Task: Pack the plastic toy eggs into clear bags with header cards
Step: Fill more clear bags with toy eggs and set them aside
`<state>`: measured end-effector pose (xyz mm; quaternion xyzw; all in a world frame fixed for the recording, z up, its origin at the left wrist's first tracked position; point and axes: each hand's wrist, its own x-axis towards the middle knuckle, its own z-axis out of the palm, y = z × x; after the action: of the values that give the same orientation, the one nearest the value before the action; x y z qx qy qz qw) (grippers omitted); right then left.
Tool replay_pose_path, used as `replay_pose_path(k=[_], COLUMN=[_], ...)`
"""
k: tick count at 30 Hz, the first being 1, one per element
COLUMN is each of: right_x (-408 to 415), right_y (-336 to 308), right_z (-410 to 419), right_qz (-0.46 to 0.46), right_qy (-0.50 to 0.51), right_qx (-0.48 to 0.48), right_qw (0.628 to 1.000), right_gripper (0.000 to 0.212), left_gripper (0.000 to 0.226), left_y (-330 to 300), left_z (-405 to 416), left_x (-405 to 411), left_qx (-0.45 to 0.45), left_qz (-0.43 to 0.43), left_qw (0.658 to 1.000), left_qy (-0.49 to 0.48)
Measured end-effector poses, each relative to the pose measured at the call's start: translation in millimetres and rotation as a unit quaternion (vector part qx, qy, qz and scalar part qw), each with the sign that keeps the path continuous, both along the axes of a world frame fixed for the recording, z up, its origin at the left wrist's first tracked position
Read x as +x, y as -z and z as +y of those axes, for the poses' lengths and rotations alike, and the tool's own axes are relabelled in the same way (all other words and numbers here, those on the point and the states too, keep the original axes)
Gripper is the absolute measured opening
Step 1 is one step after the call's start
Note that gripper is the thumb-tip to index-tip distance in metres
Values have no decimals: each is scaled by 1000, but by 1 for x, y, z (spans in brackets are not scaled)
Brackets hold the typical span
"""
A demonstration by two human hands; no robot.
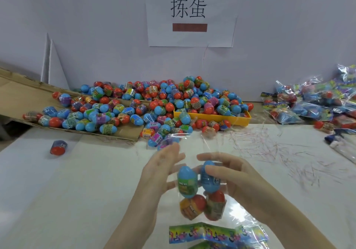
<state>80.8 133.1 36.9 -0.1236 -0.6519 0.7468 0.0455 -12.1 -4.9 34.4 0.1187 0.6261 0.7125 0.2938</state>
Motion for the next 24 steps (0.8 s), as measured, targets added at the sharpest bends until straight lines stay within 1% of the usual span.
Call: replay_pose_path(k=[2, 3, 5, 6, 8, 10, 11, 12, 13, 17, 18, 20, 22, 24], right_x=[-1, -1, 1, 2, 4, 5, 5, 4, 4, 5, 5, 6, 6, 6], right_y=[1, 2, 1, 0, -1, -1, 0, 1, 2, 3, 4, 6, 8, 8], right_z=[-1, -1, -1, -1, -2, -1, 0, 1, 2, 4, 4, 5, 5, 6], right_qz=[-12, -17, -21, -24, -32, -30, -25, -19, -14, -5, -4, -6, -10, -10], right_qy=[6, 7, 1, -7, -19, 6, 29, 50, 63, 85, 88, 88, 87, 83], right_qx=[-3, -3, -14, -16, 12, 62, 85, 100, 105, 99, 96, 85, 77, 73], right_qw=[1000, 1000, 1000, 1000, 999, 998, 996, 994, 992, 991, 991, 992, 993, 994], right_gripper=[24, 25, 25, 25, 25, 40, 47, 50, 48, 20, 16, 17, 17, 18], left_gripper=[66, 64, 44, 34, 17, 10, 11, 14, 17, 32, 37, 47, 47, 36], left_y=[2, 4, 6, 8, 14, 17, 18, 19, 20, 23, 23, 25, 28, 29], left_z=[0, -1, -3, -4, -2, -2, -2, -3, -3, -3, -4, -7, -11, -15], left_x=[3, 6, 10, 10, 8, 6, 6, 7, 7, 5, 4, 0, -3, -5], left_qx=[-39, -43, -24, -14, -9, -11, -11, -11, -12, -34, -41, -47, -46, -37], left_qz=[-3, 16, 54, 61, 57, 47, 45, 45, 45, 38, 39, 43, 44, 43], left_qw=[998, 997, 996, 997, 998, 999, 999, 999, 999, 998, 997, 996, 994, 993], left_qy=[48, 69, 62, 47, 28, 24, 23, 24, 27, 42, 49, 67, 87, 101])
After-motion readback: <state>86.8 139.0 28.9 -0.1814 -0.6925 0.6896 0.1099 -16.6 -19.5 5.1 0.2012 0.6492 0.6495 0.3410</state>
